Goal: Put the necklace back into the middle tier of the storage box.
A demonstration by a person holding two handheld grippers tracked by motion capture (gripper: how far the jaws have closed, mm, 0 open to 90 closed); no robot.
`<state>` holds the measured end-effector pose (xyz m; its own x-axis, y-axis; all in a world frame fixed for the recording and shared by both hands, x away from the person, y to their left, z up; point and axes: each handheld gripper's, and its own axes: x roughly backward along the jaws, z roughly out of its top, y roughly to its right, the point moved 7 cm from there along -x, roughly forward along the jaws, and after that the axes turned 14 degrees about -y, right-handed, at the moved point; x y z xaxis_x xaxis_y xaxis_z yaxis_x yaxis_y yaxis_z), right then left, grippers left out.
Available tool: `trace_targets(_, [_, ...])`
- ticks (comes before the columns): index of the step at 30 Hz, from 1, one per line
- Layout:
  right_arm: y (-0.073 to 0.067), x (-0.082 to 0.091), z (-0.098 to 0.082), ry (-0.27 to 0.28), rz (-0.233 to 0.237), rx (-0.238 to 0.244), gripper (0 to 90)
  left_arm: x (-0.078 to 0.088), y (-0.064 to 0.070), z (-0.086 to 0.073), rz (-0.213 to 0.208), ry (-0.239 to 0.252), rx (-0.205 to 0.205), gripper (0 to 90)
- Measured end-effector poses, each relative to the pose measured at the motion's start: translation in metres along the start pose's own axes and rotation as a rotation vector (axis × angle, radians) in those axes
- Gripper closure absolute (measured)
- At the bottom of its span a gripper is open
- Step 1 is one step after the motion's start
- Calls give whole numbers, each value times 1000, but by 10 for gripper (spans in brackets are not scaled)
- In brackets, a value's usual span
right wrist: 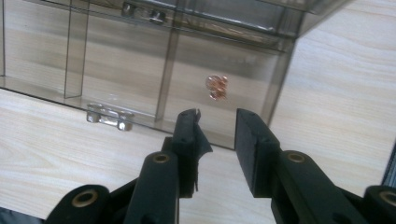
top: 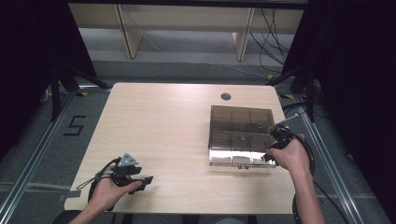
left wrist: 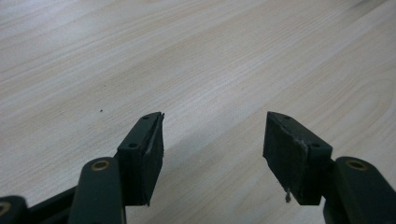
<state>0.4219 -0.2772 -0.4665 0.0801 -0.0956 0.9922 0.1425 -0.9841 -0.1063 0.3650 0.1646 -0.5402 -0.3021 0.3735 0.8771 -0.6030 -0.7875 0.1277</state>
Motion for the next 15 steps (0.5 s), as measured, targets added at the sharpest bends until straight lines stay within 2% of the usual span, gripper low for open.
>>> trace_targets(2, [5,2,-3,3,6,-5,691,0,0,0,0,5,2,377])
trace_targets(3, [4,4,-6,-4,28,-55,685,0,0,0,0,5,2,377])
trace_targets(5, [16,5,-7,24,25,-32,676,0,0,0,-3,7,12,377])
trace_targets(6, [15,5,-9,25,51,-103,675,-1,0,0,-1,9,16,376])
trace_targets(7, [26,5,-9,34,30,-63,672,-1,0,0,-1,9,16,376])
trace_targets(9, [34,4,-11,39,43,-81,665,0,-1,0,0,5,4,376])
trace_targets(10, [35,4,-12,49,67,-126,661,0,-1,0,0,5,4,376])
trace_targets(11, [43,4,-12,53,46,-98,655,0,-1,0,-1,5,5,376])
trace_targets(12, [41,5,-14,49,75,-163,650,0,-1,0,-1,6,5,376])
trace_targets(13, [41,5,-14,49,75,-163,650,0,-1,0,-1,6,5,376])
trace_targets(14, [50,4,-13,75,61,-108,641,0,-1,0,-1,6,5,376])
trace_targets(15, [53,4,-13,90,69,-115,634,0,-1,0,0,6,5,376])
